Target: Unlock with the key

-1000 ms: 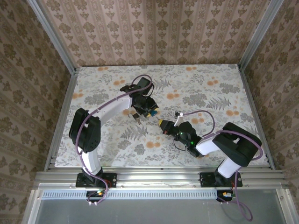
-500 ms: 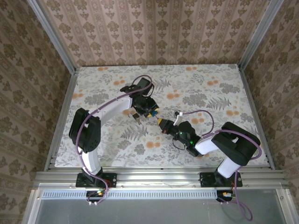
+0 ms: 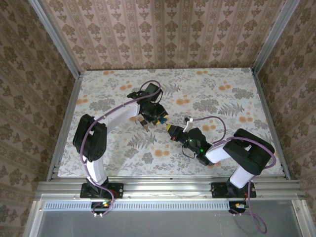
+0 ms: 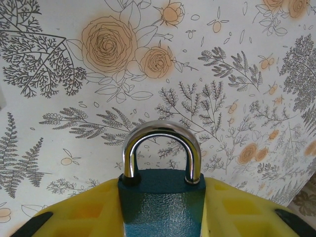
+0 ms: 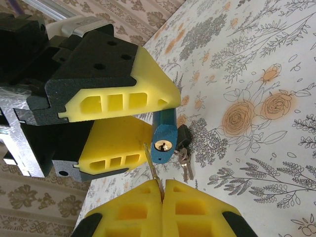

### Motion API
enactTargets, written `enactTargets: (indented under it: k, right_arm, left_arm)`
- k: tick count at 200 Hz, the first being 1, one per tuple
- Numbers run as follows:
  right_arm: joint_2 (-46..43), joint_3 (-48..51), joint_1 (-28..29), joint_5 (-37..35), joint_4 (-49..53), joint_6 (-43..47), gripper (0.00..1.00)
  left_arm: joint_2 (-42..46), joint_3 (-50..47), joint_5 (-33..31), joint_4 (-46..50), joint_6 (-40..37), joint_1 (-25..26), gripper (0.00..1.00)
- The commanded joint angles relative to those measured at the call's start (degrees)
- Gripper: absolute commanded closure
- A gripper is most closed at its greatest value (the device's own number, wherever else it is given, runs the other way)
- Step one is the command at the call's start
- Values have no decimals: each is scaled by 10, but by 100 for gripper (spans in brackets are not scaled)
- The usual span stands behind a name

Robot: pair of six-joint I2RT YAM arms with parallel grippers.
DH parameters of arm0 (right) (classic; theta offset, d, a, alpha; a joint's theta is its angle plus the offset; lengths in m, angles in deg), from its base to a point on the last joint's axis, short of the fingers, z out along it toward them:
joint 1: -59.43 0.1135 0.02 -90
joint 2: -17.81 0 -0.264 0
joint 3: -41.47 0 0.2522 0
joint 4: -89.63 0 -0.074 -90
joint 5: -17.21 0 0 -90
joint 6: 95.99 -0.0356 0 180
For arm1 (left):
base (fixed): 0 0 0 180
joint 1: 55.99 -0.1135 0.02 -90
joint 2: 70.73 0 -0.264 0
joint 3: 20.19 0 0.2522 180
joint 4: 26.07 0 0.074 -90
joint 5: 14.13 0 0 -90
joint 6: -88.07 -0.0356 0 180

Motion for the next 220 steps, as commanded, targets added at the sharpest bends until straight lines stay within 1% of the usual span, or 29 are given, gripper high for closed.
enactTargets:
  k: [1, 23, 63, 160, 220]
  right_arm:
    - [-11, 3, 8, -37, -1, -12, 100]
    - [-29, 6, 19, -53, 32, -19, 100]
    - [-39, 7, 27, -76, 50, -34, 100]
    - [-24, -8, 27, -69, 68, -45, 100]
    - [-12, -10, 26, -66, 53, -49, 100]
  left_arm:
    - [19, -5, 5, -5, 12, -1, 58]
    - [21, -6, 3, -6, 13, -3, 59]
    - [24, -9, 1, -10, 16, -3, 58]
    - [32, -15, 2, -18, 18, -1, 59]
    - [33, -19, 9, -26, 21, 0, 59]
